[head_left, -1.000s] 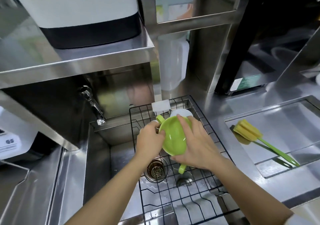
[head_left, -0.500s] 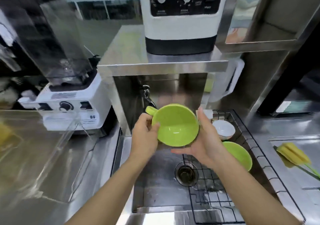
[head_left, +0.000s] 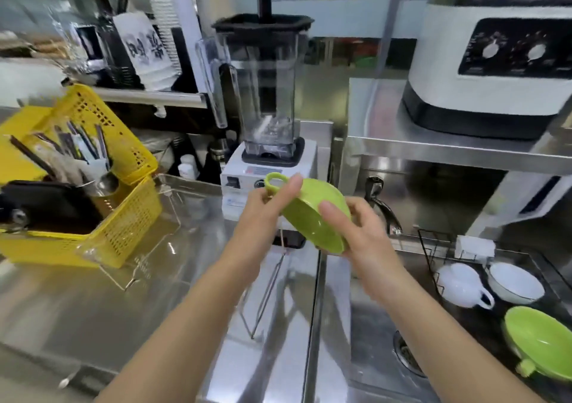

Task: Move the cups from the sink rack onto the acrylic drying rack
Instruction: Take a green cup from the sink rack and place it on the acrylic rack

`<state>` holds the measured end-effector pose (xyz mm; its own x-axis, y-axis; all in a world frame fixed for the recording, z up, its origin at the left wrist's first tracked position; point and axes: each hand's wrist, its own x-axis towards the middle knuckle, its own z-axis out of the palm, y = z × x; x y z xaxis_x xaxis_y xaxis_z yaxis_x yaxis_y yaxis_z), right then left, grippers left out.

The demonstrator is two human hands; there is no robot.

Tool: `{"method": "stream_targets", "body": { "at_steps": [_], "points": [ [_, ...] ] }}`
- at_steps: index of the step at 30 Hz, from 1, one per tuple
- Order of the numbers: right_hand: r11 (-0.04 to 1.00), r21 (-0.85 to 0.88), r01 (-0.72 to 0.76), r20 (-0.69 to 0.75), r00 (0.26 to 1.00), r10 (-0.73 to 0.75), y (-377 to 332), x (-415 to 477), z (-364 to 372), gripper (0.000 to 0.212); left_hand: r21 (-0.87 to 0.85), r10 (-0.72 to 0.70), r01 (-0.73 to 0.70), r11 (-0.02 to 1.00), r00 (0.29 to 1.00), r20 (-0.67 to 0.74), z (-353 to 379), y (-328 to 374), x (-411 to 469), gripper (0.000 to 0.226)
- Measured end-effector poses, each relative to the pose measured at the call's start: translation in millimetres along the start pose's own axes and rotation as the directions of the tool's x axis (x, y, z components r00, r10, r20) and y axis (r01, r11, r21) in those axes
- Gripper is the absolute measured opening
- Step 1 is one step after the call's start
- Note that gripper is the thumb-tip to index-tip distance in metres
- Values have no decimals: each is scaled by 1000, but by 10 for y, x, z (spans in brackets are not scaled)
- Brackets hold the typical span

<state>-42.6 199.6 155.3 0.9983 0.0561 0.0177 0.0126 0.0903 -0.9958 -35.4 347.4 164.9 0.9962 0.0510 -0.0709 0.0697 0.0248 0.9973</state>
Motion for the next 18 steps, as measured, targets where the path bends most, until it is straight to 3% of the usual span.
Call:
{"method": "stream_targets", "body": {
  "at_steps": [2,6,9,12,18],
  "points": [
    [990,-96,99,-11,995,-101,-13,65,316,57,5,27,-26,1000,998,-59,-322,94,32,104],
    [935,-274,226,24,973,-228,39,177,793,57,-45,-13,9,999,996,-84,-781,137,88,68],
    [811,-496,312,103,948,-302,97,257,1196,68,-68,6,-13,998,994,-112,-1052,144,111,55],
    [682,-603,414,192,905,-380,174,377,1532,72,12,32,-30,999,968,-248,-1359,118,208,57],
    [506,-723,471,344,880,-328,325,699,2014,73,314,67,55,948,929,-365,-1803,-54,426,85]
  ]
}}
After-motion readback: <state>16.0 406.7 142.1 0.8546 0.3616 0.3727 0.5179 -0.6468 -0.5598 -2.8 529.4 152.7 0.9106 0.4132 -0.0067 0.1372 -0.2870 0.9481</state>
